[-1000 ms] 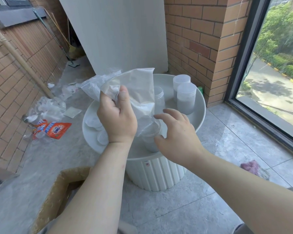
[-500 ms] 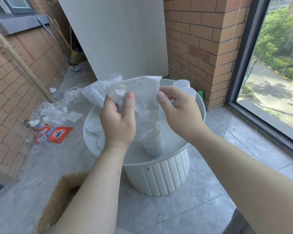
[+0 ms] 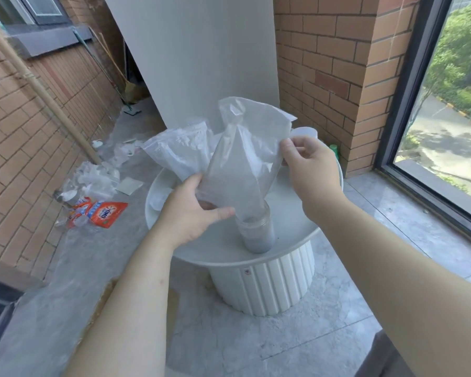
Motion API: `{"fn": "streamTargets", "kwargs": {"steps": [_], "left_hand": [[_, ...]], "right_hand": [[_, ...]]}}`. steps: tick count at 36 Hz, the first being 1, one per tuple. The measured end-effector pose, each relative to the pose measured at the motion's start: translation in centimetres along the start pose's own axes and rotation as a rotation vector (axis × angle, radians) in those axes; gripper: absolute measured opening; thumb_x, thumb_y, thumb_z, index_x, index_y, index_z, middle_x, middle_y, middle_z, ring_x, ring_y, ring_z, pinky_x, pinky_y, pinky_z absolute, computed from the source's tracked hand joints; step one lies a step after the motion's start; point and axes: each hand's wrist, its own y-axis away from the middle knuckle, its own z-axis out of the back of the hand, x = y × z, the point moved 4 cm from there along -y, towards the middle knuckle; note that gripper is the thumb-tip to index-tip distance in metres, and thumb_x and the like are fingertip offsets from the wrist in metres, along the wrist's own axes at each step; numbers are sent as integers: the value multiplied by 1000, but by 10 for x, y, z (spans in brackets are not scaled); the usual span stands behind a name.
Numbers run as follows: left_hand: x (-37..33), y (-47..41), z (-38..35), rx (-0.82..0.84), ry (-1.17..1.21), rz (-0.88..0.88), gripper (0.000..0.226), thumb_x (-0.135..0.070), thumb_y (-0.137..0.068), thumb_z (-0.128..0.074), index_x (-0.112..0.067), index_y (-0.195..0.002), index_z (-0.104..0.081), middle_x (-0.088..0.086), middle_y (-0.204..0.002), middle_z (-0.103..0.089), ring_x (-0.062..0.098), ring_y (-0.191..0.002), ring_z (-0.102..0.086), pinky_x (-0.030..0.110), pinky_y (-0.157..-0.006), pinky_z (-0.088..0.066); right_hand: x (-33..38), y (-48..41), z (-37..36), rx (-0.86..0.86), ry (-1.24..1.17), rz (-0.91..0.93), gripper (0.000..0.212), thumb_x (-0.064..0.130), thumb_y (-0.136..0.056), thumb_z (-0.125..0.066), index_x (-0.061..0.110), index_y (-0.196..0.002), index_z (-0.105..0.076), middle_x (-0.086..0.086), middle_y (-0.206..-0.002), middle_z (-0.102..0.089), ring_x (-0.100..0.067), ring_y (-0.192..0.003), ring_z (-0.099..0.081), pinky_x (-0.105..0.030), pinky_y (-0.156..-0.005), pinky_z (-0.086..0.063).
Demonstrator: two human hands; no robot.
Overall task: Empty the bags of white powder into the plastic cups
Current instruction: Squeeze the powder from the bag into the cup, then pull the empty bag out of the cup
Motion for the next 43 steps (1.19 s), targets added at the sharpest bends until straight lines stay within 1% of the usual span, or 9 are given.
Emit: {"fn": "streamTargets", "kwargs": {"steps": [3, 8, 15, 19, 23, 29, 34, 37, 43], "left_hand": [[3, 1, 3, -40, 98, -2, 37, -10, -73, -86, -27, -101, -67, -13, -93, -77, 8, -84, -74, 34, -85, -57], [4, 2, 5, -75, 326, 34, 20, -1, -84, -74, -13, -99, -69, 0, -79, -76, 13, -66, -69, 23, -63, -55], [13, 4, 12, -165, 460, 61, 34, 2, -86, -72, -3, -118, -62, 13, -94, -75, 13, -68, -69, 20, -64, -54], [19, 7, 13, -211, 479, 46, 27, 4, -85, -71, -17, -102, -66, 2, -85, -75, 12, -67, -69, 22, -64, -55], [22, 8, 18, -267, 563, 72, 23, 5, -86, -70, -15, -97, -65, 4, -83, -73, 11, -65, -68, 26, -66, -57], [26, 21, 54, -349, 732, 63, 21, 6, -86, -69, -8, -101, -64, 8, -87, -73, 16, -70, -70, 26, -66, -56], [49, 51, 101, -427, 744, 85, 22, 5, -86, -69, -7, -104, -64, 8, -87, -73, 16, -70, -69, 27, -66, -57], [69, 79, 132, -481, 712, 164, 33, 6, -87, -68, 2, -119, -61, 10, -88, -71, 16, -68, -68, 26, -66, -57], [120, 143, 189, -604, 621, 377, 23, 5, -86, -69, -6, -106, -64, 8, -80, -71, 11, -60, -67, 23, -64, -57]], "right_hand": [[-1, -1, 1, -11, -3, -14, 16, 34, -101, -58, 24, -98, -69, 10, -83, -67, -1, -67, -55, -5, -45, -35], [-1, 0, -6, -12, 22, -16, 16, 36, -102, -57, 25, -98, -68, 10, -84, -67, -2, -66, -54, -5, -43, -33], [4, 2, -11, -29, 21, -10, 15, 35, -101, -57, 26, -100, -69, 10, -86, -67, 2, -70, -59, -4, -43, -33], [3, 7, -22, 5, 8, -25, 16, 35, -102, -56, 25, -100, -68, 8, -85, -68, 1, -73, -63, -8, -52, -42], [7, 15, -27, 47, 52, -2, 23, 41, -102, -54, 25, -110, -69, 14, -89, -69, 2, -81, -65, -7, -57, -41], [35, 52, -59, 181, 212, 203, 26, 48, -100, -54, 31, -115, -67, 19, -87, -72, 0, -87, -67, -16, -74, -45], [41, 96, -110, 395, 229, 281, 19, 41, -98, -59, 33, -114, -63, 12, -76, -72, -1, -74, -64, -9, -58, -39], [36, 125, -145, 525, 222, 297, 14, 35, -97, -61, 41, -106, -51, 7, -76, -72, 3, -75, -62, -6, -61, -40], [9, 179, -223, 749, 209, 228, 50, 35, -98, -61, 23, -144, -44, 4, -76, -73, -1, -76, -67, -7, -62, -41]]}}
